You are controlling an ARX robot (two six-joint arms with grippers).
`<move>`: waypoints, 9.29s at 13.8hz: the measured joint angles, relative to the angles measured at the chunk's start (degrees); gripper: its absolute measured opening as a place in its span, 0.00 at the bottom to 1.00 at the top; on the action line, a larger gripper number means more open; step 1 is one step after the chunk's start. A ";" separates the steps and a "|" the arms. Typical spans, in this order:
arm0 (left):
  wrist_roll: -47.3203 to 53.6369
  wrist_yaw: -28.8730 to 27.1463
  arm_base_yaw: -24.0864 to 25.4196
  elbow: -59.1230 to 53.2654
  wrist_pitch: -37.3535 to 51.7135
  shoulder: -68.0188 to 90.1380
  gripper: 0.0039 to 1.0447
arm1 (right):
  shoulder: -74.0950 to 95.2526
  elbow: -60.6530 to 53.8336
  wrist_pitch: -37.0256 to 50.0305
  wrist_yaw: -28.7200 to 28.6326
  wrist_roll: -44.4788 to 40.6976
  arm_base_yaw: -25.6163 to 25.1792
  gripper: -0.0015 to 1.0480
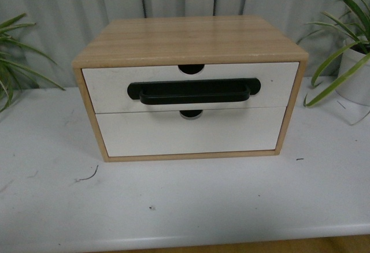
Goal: Pull drawer
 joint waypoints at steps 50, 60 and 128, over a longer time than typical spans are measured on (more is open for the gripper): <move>81.00 9.99 -17.11 68.67 -15.85 106.64 0.94 | 96.54 71.25 -32.52 -27.61 -54.58 12.70 0.94; 81.96 10.73 -16.35 69.00 -16.28 106.64 0.94 | 114.31 88.17 -36.20 -27.21 -57.88 15.78 0.94; 0.00 0.00 0.07 0.02 -0.02 0.04 0.89 | 0.00 0.00 -0.02 0.00 -0.26 0.00 0.89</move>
